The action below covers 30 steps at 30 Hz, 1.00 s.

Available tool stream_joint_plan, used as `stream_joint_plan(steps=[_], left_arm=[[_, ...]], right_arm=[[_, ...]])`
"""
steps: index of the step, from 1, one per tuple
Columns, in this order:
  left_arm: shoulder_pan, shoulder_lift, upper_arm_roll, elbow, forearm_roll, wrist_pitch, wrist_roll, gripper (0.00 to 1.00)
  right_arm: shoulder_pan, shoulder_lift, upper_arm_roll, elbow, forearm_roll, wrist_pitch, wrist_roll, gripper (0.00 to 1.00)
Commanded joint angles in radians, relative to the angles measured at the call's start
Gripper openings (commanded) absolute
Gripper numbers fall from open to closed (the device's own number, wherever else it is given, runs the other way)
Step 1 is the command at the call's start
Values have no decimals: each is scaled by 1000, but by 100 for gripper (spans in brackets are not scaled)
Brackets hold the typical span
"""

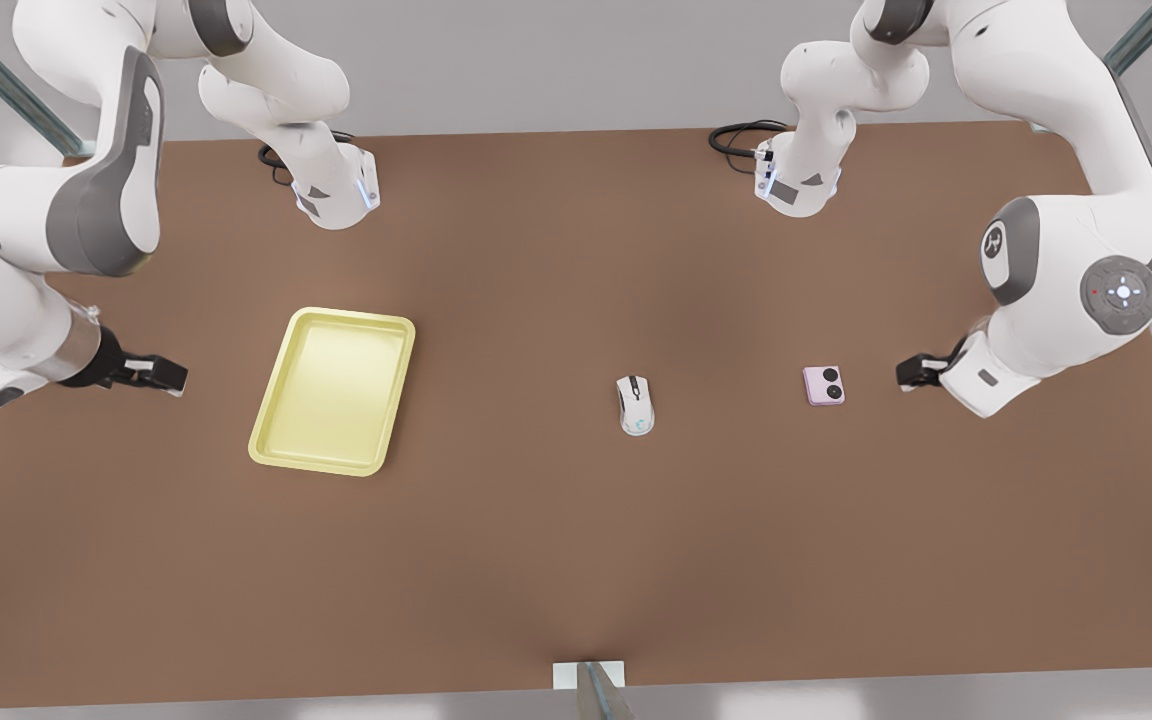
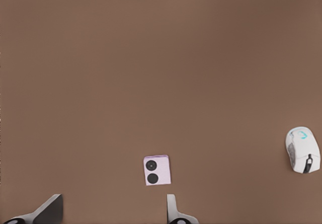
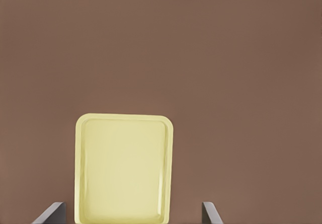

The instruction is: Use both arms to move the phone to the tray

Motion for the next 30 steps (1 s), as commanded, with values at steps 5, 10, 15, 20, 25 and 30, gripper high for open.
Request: stream_joint_plan(steps=[5, 10, 15, 20, 25, 30], left_arm=[[-6, -143, -1, -569, -3, 584, -119, 100], [-5, -112, 9, -942, -12, 1107, -182, 100], [-6, -51, 9, -1011, -12, 1212, -239, 100], [-9, -14, 3, -1039, -12, 1267, -263, 100], [-26, 30, -3, -1042, -12, 1278, -279, 100], [-32, 50, -1, -1056, -11, 1274, -266, 100]], right_arm=[[1, 1, -1, 3, 4, 45, 60, 100], [1, 2, -1, 3, 4, 45, 60, 100], [3, 2, -1, 3, 4, 45, 60, 100], [3, 2, 1, 3, 4, 45, 60, 100], [3, 2, 1, 3, 4, 45, 60, 100], [3, 2, 1, 3, 4, 45, 60, 100]])
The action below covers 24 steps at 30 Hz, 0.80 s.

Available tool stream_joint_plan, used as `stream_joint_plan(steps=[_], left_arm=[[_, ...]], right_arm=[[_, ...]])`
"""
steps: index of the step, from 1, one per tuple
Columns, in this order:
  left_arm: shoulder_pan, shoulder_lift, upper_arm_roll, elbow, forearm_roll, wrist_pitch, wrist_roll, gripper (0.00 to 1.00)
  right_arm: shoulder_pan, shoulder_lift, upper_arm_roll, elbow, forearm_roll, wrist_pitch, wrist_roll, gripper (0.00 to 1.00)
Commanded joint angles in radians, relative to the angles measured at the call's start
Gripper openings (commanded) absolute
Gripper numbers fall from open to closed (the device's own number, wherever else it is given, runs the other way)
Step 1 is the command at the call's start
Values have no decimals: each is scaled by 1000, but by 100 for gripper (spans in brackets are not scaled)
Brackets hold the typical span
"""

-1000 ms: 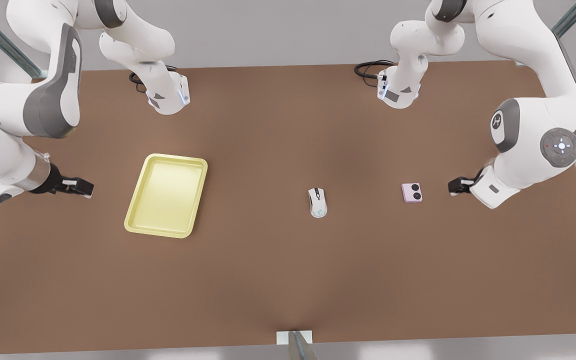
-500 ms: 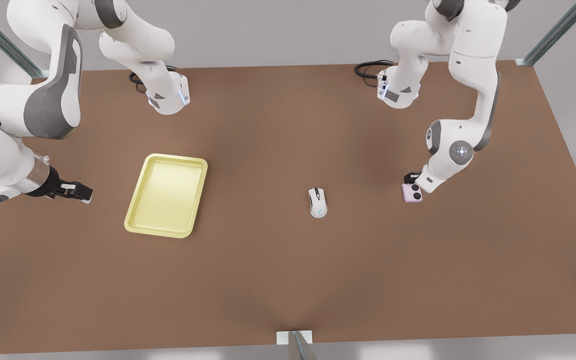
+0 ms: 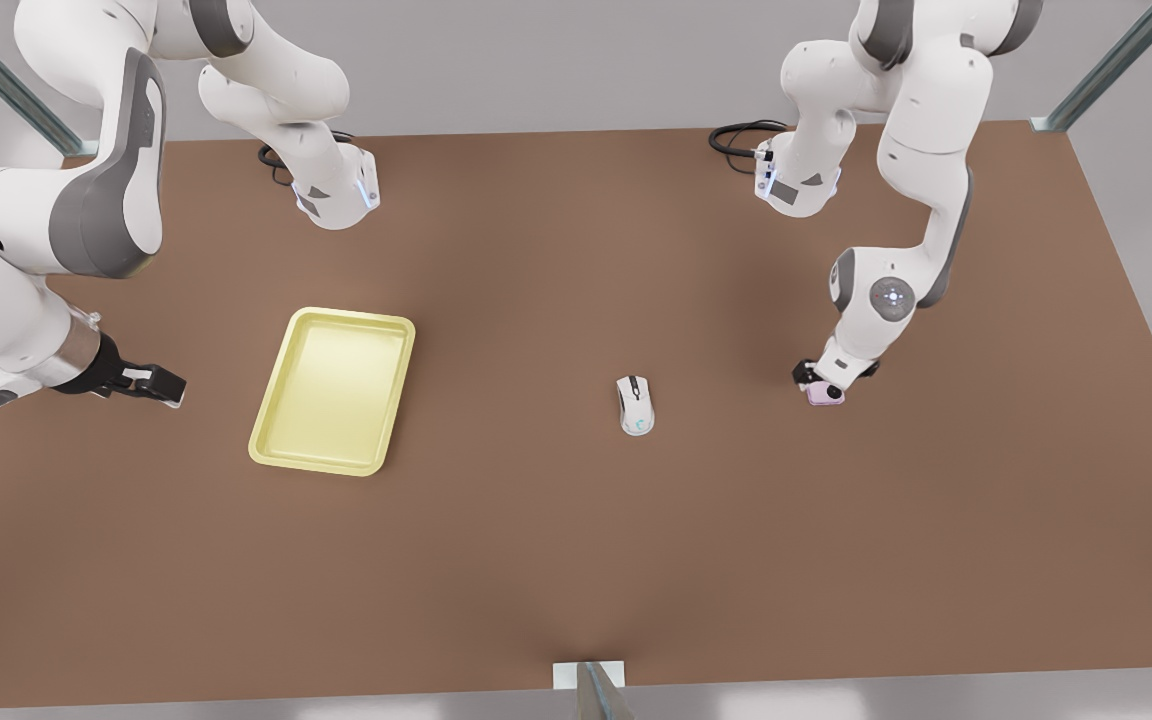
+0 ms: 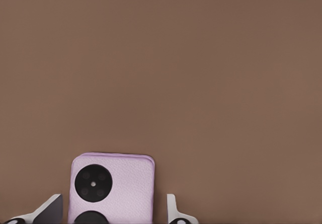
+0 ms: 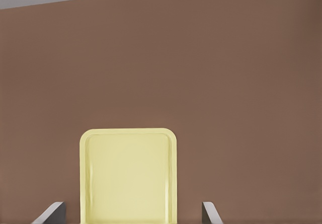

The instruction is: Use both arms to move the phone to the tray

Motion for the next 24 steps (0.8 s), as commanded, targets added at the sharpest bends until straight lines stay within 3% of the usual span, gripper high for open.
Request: stream_joint_plan(steps=[1, 7, 10, 21, 24], left_arm=[[0, 1, 1, -4, 7, 27, -72, 100], [0, 24, 3, -5, 11, 24, 2, 100], [0, 24, 3, -5, 11, 19, 2, 83], [0, -7, 3, 6, 11, -2, -7, 74], [-112, -70, -9, 193, 10, -341, -110, 74]], right_arm=[[0, -1, 0, 0, 1, 0, 11, 100], [0, -1, 0, 0, 1, 0, 11, 100], [0, -1, 0, 0, 1, 0, 11, 100], [-2, -15, -4, 14, 10, -17, 33, 100], [-8, -13, -6, 20, 14, -20, 118, 100]])
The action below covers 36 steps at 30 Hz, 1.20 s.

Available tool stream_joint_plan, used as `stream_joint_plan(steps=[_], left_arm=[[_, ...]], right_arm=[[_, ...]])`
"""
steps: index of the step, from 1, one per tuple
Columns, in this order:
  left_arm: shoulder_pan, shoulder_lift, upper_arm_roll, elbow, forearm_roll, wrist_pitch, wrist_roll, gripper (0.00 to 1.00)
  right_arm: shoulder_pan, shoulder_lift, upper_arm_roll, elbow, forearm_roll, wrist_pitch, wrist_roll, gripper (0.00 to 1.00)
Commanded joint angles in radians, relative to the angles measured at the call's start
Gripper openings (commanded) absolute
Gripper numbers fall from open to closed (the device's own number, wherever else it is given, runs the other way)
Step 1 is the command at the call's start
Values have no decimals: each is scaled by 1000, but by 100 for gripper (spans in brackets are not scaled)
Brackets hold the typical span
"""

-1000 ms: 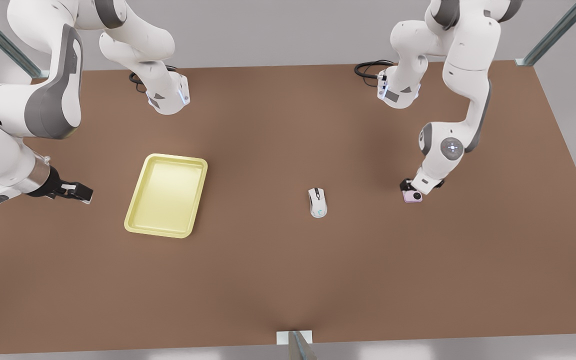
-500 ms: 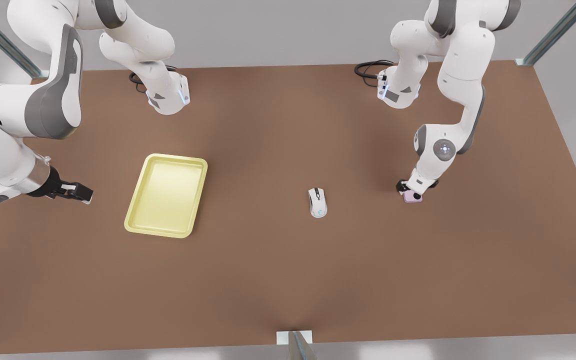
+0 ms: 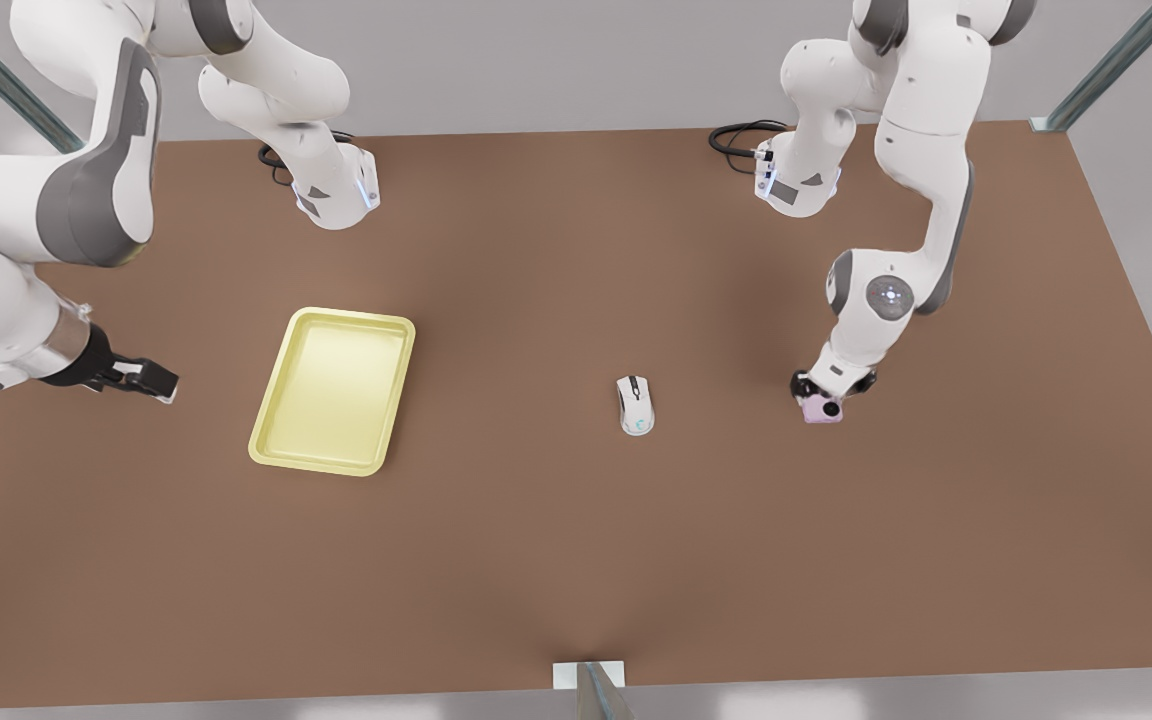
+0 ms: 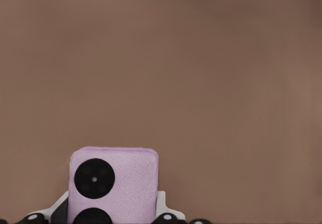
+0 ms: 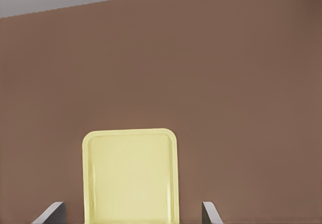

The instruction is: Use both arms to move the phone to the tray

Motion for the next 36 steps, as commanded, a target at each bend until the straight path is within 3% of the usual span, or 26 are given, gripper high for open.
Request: stream_joint_plan(steps=[1, 4, 6, 12, 19, 21, 24, 27, 29, 31, 32, 33, 34, 35, 36], left_arm=[[-99, -6, -2, 139, -8, -356, -181, 74], [-314, 89, -5, 418, -73, -563, -427, 74], [-422, 224, -7, 665, -135, -674, -534, 74], [-608, 623, -37, 1207, -153, -732, -700, 74], [-636, 787, -36, 1339, -147, -714, -736, 76], [-636, 794, -36, 1339, -147, -695, -738, 100], [-636, 794, -34, 1337, -146, -695, -738, 100], [-553, 673, 38, 1327, -155, -956, -626, 100], [-288, 490, 44, 1250, -173, -1099, -298, 100], [-113, 387, 67, 1255, -164, -1226, -38, 100], [-100, 329, 151, 1258, -161, -1295, 81, 100], [-38, 230, 124, 1218, -143, -1313, 98, 100], [145, 44, -101, 1036, 8, -1280, 110, 100], [166, -102, -126, 859, 38, -1157, 129, 100], [170, -78, -111, 903, 42, -1194, 146, 100]], right_arm=[[3, -3, 3, 3, 34, -4, 105, 100], [7, 9, 9, 21, 37, 5, 77, 100], [1, 38, 7, 27, 60, -10, 63, 100], [15, 46, 12, 26, 57, -4, 63, 100], [73, 52, 26, 20, 51, -2, 57, 100], [101, 66, 38, 26, 46, 5, 59, 100], [102, 52, 67, -43, 52, 53, 57, 100], [41, 51, 145, -73, 57, 53, 56, 100], [37, 58, 167, -73, 77, 51, 59, 100], [26, 75, 164, -74, 94, 114, 3, 100], [32, 78, 167, -76, 94, 133, 5, 100], [52, 81, 173, -74, 94, 149, 6, 100], [81, 115, 175, -66, 94, 157, 17, 100], [112, 118, 175, -66, 98, 163, 26, 100], [138, 120, 175, -73, 152, 197, 63, 100]])
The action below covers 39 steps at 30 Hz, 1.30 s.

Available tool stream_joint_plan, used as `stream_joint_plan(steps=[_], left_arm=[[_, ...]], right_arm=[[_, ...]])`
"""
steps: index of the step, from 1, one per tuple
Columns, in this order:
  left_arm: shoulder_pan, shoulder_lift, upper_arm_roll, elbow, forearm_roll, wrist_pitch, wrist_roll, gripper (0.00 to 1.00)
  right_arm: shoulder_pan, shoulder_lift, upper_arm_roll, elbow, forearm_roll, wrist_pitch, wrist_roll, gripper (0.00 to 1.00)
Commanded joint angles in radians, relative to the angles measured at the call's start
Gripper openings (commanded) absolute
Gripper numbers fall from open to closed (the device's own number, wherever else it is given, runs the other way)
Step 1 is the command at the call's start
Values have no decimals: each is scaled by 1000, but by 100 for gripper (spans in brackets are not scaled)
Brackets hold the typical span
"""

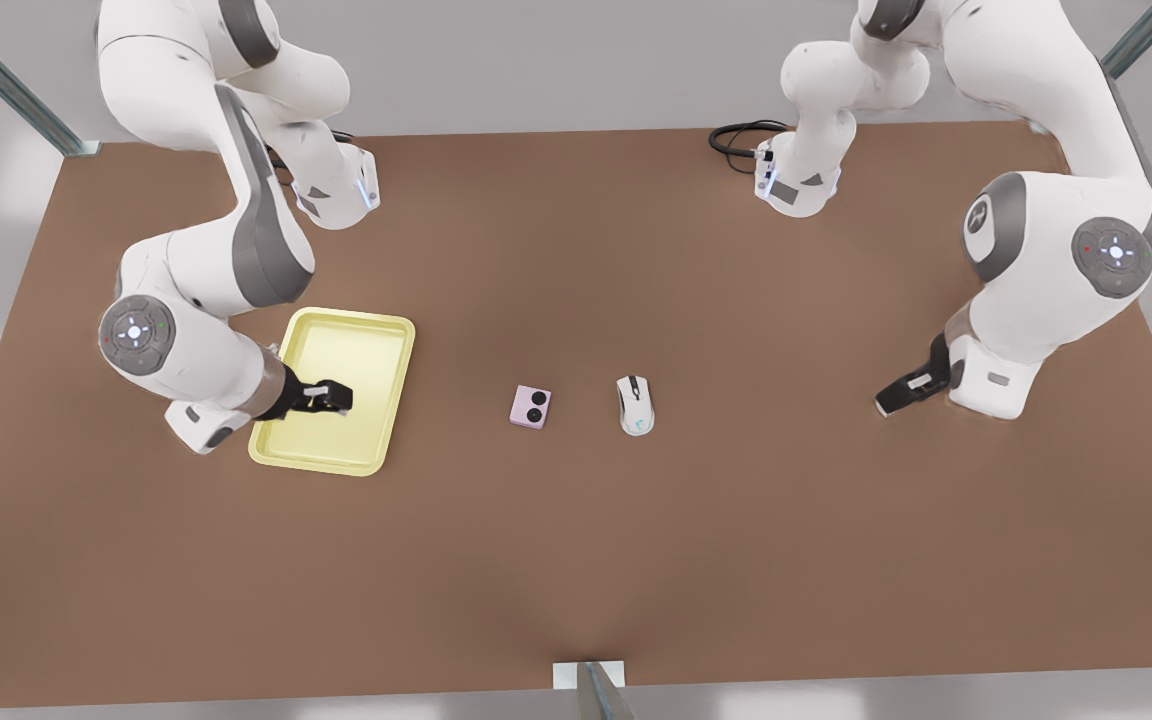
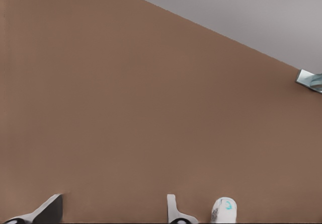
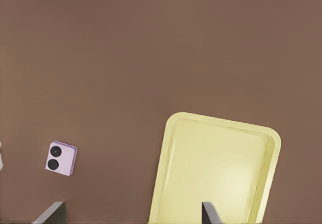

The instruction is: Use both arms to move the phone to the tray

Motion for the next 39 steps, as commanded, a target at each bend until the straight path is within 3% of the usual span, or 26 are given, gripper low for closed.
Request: stream_joint_plan(steps=[1, 6, 11, 14, 23, 39], left_arm=[[20, -24, -20, -26, 84, -76, 465, 100], [20, -12, -21, -18, 78, -87, 511, 100], [20, -4, -21, -18, 78, -85, 511, 100], [22, 2, -20, -20, 78, -85, 511, 100], [23, 20, -20, -18, 74, -79, 509, 100], [22, 28, -20, -18, 75, -78, 508, 100]], right_arm=[[47, 20, 0, 0, 41, 85, 52, 100], [199, 105, -11, -1, -11, 209, 311, 100], [289, 36, -11, -289, -68, 476, 507, 100], [303, 61, -6, -360, -66, 599, 687, 100], [307, 257, 46, -320, -69, 815, 777, 100], [327, 377, 49, -283, -74, 800, 860, 100]])
